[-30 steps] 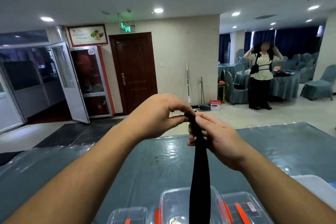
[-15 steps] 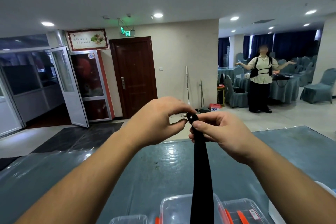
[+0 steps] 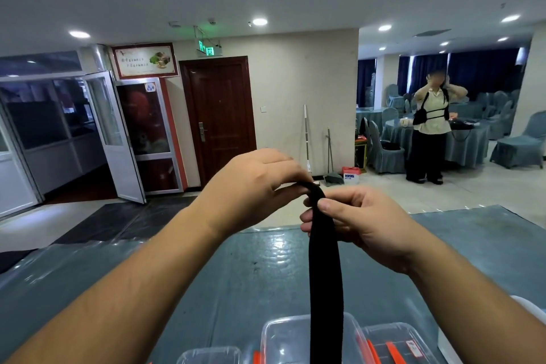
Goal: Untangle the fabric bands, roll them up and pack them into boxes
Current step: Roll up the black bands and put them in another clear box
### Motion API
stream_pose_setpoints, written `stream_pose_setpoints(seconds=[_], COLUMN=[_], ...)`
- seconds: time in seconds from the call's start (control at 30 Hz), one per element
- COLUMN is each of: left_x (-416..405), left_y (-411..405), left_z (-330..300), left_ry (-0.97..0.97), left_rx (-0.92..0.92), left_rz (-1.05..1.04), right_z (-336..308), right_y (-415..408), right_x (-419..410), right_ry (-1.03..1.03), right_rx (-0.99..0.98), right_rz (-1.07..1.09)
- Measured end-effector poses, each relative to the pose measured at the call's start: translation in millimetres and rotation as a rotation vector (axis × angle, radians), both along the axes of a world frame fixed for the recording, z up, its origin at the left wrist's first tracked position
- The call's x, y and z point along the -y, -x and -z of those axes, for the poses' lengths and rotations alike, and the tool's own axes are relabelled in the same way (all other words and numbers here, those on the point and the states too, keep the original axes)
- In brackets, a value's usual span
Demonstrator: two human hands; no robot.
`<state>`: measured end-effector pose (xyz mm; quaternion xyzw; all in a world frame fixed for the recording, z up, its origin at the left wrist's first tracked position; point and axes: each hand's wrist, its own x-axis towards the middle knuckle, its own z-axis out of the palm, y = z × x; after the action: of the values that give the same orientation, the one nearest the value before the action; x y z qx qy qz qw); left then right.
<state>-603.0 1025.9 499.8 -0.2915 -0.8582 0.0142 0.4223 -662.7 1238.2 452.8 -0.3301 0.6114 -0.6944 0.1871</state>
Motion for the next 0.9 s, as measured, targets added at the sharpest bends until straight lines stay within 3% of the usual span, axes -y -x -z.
stream_pose_setpoints(seconds=[0.17, 0.33, 0.5, 0.63, 0.9], left_x=[-3.6, -16.4, -9.0, -2.6, -6.9], left_y=[6.5, 5.9, 3.3, 4.6, 3.4], left_z=[20.9, 44.5, 34.5, 25.4, 22.3], left_ry=[-0.165, -0.316, -0.384, -0.267, -0.278], left_rx=[-0.208, -0.134, -0.026, 0.092, 0.041], left_rz=[-0.043, 0.013, 0.049, 0.050, 0.039], right_z=[-0.5, -3.6, -6.4, -12.2, -12.4], right_y=[1.2, -1.0, -0.7, -2.3, -5.3], right_x=[10.2, 20.7, 18.1, 13.0, 15.8], right_ry=[0.182, 0.359, 0.231, 0.139, 0.218], right_rx=[0.037, 0.144, 0.048, 0.037, 0.131], right_rz=[0.083, 0.144, 0.144, 0.089, 0.036])
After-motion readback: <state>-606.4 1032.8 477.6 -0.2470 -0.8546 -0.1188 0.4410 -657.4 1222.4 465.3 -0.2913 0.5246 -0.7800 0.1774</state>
